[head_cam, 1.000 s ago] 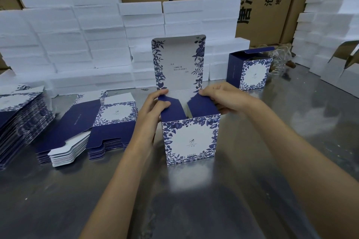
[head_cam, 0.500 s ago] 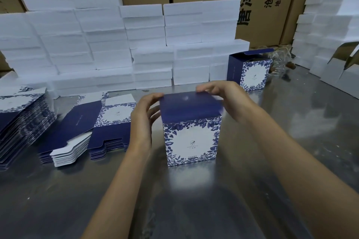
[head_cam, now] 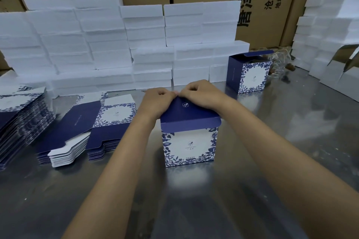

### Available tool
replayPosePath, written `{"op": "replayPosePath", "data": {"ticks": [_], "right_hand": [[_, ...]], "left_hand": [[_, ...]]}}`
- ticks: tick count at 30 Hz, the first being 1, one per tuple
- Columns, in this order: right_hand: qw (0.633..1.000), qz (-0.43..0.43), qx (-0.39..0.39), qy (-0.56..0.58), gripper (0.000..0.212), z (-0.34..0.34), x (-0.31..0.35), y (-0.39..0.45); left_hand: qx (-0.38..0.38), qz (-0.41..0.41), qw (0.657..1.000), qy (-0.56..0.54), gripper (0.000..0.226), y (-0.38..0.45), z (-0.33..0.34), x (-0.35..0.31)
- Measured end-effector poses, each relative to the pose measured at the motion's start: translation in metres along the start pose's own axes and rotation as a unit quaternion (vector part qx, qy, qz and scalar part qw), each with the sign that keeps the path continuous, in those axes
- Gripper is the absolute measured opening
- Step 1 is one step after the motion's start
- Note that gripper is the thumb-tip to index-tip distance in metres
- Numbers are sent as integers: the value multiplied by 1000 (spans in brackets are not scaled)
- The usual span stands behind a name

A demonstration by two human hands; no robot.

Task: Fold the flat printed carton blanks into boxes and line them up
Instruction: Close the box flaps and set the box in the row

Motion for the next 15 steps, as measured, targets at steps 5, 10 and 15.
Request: {"op": "replayPosePath", "data": {"ticks": [5,10,15], "right_hand": [[1000,-11,-9,16,20,0,-3,0],[999,29,-10,22,24,-2,-4,-3],[999,44,-32,-3,26,-3,-6,-6]], "left_hand": [[3,13,1000,3,20,4,0,0],[26,-24,999,31,18,2,-6,-2],[-32,5,998,60,31,4,-5,7]]}}
Point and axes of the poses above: each hand's wrist, its own y-axis towards the middle knuckle, its own z-axis out of the palm, x = y × z, the point moved 4 cm from there along y, towards the middle knuckle, and after that the axes turned 1 degree about -z, right-handed, at the moved point
